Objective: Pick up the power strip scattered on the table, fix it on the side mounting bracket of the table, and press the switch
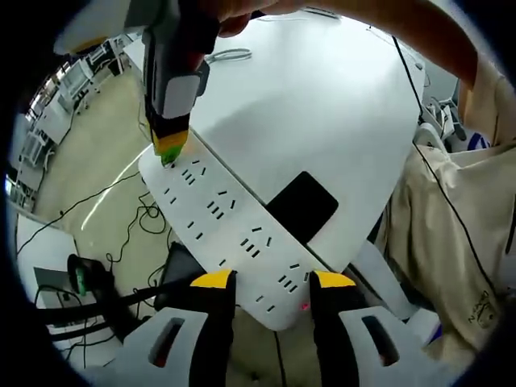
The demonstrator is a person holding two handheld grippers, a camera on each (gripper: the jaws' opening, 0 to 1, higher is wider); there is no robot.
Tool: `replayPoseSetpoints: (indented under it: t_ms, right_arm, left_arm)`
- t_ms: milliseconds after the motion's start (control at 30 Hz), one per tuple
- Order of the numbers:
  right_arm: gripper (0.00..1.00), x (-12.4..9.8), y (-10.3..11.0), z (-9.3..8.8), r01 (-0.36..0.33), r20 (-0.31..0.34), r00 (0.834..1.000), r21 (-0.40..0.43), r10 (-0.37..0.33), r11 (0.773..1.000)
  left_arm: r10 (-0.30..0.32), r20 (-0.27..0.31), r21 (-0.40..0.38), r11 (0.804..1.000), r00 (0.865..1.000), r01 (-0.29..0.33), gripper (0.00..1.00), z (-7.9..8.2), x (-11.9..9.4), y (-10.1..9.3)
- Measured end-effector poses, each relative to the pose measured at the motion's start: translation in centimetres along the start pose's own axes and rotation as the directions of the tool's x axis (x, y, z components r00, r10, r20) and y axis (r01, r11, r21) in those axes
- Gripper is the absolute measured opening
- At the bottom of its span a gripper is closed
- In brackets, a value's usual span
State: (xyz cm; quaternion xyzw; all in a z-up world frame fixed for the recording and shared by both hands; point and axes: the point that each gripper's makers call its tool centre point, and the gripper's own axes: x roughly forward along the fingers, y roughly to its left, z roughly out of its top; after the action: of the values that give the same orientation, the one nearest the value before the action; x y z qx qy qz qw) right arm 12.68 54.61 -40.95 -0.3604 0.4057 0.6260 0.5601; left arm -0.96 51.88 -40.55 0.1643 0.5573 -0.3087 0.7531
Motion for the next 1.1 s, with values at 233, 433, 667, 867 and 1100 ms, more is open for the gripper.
replayPoseSetpoints:
  t_ms: [233,433,667,867,1100]
  right_arm:
    - [0.00,0.08,-0.16,0.03,0.009,-0.019,1.000,0.014,-0.009,1.000]
    - [0.00,0.14,-0.38,-0.11,-0.006,-0.028,1.000,0.056,0.008,0.998]
    - [0.00,0.14,-0.12,-0.30,-0.001,-0.038,0.999,0.073,0.004,0.997]
    - [0.00,0.19,0.02,-0.35,0.011,-0.060,0.998,0.096,-0.006,0.995]
    - [0.00,0.29,-0.20,-0.24,0.105,-0.140,0.986,0.105,-0.090,0.989]
  left_arm:
    - [0.003,-0.009,-0.006,1.000,1.000,-0.003,0.41,0.02,0.04,-0.01]
    - [0.003,0.004,-0.008,1.000,1.000,-0.003,0.41,0.05,0.03,-0.02]
    - [0.001,0.003,-0.007,1.000,1.000,-0.001,0.41,0.07,-0.01,-0.03]
    - [-0.001,-0.006,-0.009,1.000,1.000,0.000,0.41,0.05,-0.03,-0.04]
    - [-0.003,-0.006,-0.007,1.000,1.000,0.003,0.41,0.03,-0.06,-0.01]
